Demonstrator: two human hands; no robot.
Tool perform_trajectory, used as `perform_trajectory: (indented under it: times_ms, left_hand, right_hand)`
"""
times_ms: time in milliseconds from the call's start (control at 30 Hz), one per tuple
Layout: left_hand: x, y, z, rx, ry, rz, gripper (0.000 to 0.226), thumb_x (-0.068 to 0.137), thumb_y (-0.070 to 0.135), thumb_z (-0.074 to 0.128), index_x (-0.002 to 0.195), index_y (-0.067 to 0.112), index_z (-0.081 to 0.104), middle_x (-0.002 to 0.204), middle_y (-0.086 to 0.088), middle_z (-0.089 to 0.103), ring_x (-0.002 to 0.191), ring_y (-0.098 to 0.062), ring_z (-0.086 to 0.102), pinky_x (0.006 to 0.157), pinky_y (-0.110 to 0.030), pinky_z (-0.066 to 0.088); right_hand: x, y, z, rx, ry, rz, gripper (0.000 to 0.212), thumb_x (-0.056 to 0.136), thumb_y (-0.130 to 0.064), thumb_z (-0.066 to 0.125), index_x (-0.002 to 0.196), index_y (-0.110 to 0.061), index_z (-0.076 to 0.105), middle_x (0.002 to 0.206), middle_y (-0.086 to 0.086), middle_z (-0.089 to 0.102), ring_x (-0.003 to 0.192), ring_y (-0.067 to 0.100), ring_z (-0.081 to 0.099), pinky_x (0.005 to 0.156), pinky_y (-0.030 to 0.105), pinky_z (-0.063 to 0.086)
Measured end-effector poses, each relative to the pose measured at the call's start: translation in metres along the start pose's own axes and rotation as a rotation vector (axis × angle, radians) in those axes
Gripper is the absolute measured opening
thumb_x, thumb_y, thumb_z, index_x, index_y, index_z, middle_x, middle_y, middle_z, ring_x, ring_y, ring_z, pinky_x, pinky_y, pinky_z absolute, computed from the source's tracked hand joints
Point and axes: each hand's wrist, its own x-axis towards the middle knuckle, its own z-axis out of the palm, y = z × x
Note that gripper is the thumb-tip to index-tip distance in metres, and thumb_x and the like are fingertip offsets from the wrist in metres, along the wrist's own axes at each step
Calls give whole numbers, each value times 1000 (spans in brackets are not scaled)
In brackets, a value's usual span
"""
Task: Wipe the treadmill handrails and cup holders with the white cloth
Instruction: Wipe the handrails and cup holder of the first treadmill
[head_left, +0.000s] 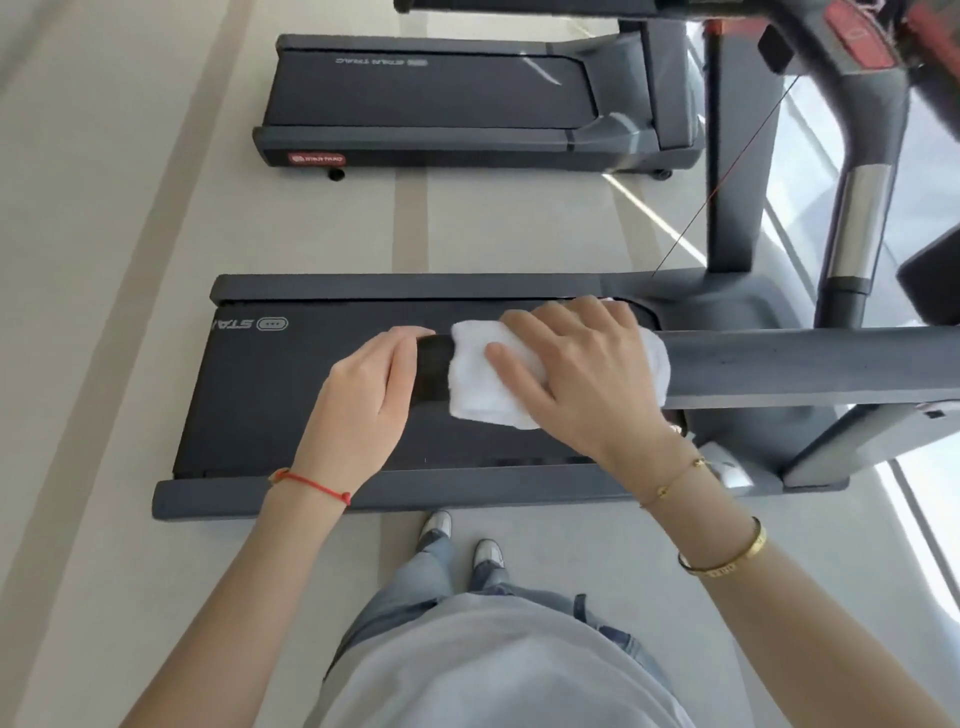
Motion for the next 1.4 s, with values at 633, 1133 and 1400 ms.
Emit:
perform_trajectory:
  times_ms: [633,1133,1400]
  left_hand:
    - [-15,-7,-1,0,28,12,36,106,27,30,134,20,51,128,13,58,118,0,53,100,-17,41]
    - [-16,-4,-6,19,-30,15,39,105,29,30,138,19,49,133,11,56,123,-4,51,105,-27,41]
    - [-8,18,-2,113,-29,91,38,105,25,32,135,13,51,133,3,57,125,-10,49,107,-29,38]
  right_hand:
    - [4,-15,11,45,91,-133,51,99,-58,32,109,-22,67,86,-3,65,78,27,54,75,41,41]
    - [-3,-2,9,25,169,-82,39,100,-46,38,100,-21,67,81,-4,64,78,27,55,75,39,39]
    - [-12,3,7,-1,219,82,30,97,-36,42,89,-22,67,80,-4,65,79,27,53,77,39,36]
